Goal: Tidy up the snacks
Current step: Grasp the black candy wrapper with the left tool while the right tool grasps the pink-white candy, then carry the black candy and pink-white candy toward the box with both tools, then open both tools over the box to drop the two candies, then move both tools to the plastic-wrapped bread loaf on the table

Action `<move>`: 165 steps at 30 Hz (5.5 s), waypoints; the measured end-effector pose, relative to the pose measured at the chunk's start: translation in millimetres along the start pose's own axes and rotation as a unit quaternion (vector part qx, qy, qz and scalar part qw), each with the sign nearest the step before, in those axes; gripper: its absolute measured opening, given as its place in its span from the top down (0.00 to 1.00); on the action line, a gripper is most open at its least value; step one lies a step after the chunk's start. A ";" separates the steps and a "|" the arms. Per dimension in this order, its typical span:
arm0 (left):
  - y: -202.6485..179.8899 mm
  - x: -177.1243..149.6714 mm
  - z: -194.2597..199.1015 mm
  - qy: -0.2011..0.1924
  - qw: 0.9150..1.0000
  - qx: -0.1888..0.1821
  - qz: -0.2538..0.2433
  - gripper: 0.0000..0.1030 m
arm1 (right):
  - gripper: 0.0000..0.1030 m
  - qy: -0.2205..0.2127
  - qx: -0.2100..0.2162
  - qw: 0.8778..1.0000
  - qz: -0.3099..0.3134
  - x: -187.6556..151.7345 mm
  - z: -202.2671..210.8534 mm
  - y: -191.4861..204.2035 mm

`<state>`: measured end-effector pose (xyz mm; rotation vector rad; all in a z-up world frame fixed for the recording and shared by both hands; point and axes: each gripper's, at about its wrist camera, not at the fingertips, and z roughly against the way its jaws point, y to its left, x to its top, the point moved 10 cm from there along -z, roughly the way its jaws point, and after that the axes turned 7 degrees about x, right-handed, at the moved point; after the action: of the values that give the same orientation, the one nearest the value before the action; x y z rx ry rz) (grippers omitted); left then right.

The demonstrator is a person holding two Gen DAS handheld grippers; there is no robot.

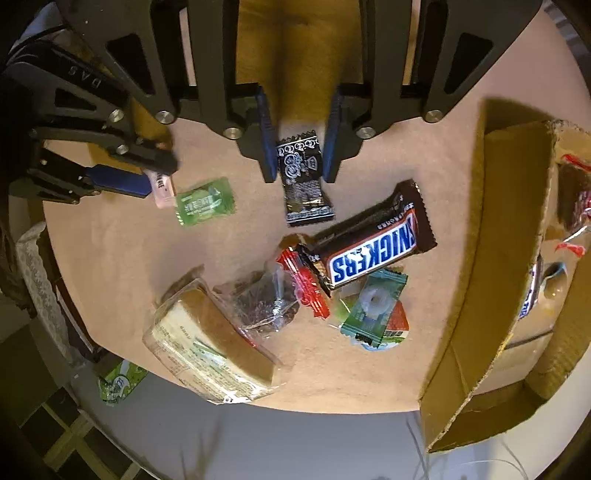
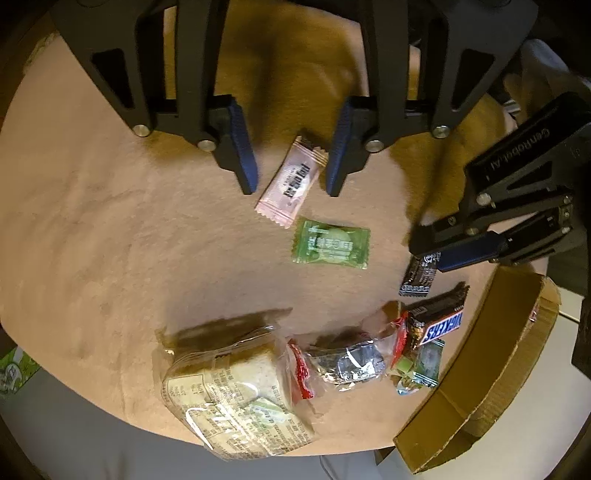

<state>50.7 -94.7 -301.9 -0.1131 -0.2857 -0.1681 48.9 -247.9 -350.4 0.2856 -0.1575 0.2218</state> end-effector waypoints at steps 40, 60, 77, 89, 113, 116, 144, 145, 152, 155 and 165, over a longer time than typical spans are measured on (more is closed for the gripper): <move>66.2 29.2 71.4 -0.088 0.992 -0.010 0.088 0.80 | 0.80 -0.081 0.039 0.995 0.048 54.6 78.8 28.1; 140.1 31.3 80.0 -0.103 0.983 0.033 0.150 0.80 | 0.80 -0.096 0.057 0.985 0.131 140.6 72.7 102.4; 164.9 39.4 65.3 -0.093 0.980 0.043 0.171 0.80 | 0.80 -0.077 0.060 0.979 0.179 194.3 36.3 154.0; 168.1 41.5 60.0 -0.085 0.979 0.041 0.178 0.79 | 0.80 -0.055 0.069 0.977 0.193 203.7 7.4 174.8; 164.4 41.1 66.1 -0.089 0.979 0.042 0.177 0.69 | 0.37 -0.070 0.067 0.974 0.204 202.1 18.3 181.9; 161.3 42.6 69.0 -0.091 0.980 0.043 0.173 0.69 | 0.35 -0.074 0.067 0.975 0.199 201.4 23.2 177.7; 88.6 68.3 64.1 -0.090 0.990 0.008 0.108 0.52 | 0.33 -0.101 0.038 0.989 0.105 172.8 68.5 38.3; 83.7 69.8 62.3 -0.088 0.991 0.004 0.104 0.52 | 0.33 -0.098 0.034 0.989 0.104 170.5 69.5 31.1; 38.4 79.9 49.4 -0.074 0.994 -0.031 0.069 0.51 | 0.33 -0.074 0.023 0.994 0.074 154.1 67.3 -17.0; 16.9 84.7 43.2 -0.065 0.995 -0.052 0.055 0.51 | 0.33 -0.069 0.029 0.995 0.060 149.7 64.0 -31.8; -30.1 95.0 12.8 -0.028 0.993 -0.105 0.051 0.51 | 0.33 -0.046 0.080 0.995 0.021 147.6 44.1 -55.7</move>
<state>131.6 -136.6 -259.6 -0.3406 -0.3175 -0.0937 199.1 -284.5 -295.8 0.4531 -0.2374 0.2642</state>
